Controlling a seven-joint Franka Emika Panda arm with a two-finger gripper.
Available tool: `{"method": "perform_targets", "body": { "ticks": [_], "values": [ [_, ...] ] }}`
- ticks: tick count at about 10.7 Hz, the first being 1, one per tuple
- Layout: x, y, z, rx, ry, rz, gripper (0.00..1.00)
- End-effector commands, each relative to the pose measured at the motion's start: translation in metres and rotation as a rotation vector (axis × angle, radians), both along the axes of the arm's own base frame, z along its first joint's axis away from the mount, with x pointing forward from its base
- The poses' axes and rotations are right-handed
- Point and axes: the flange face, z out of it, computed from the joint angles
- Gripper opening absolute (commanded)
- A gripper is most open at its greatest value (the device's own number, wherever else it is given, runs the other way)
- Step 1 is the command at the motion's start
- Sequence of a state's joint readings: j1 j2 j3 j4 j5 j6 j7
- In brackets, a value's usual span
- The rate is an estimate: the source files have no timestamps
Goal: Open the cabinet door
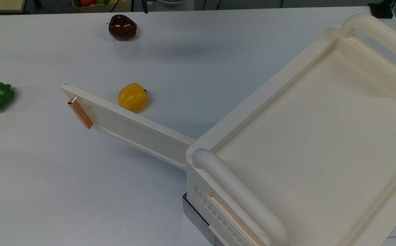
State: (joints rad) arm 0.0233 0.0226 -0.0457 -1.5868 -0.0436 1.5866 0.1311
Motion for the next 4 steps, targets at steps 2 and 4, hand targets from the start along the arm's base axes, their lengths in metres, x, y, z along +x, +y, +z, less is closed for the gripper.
{"method": "perform_targets", "body": {
  "ticks": [2, 4],
  "values": [
    [-0.0008, 0.0007, 0.0004, -0.007, 0.014, -0.005, 1.0],
    [-0.0032, -0.0055, 0.0034, 0.007, 0.012, -0.022, 1.0]
  ]
}}
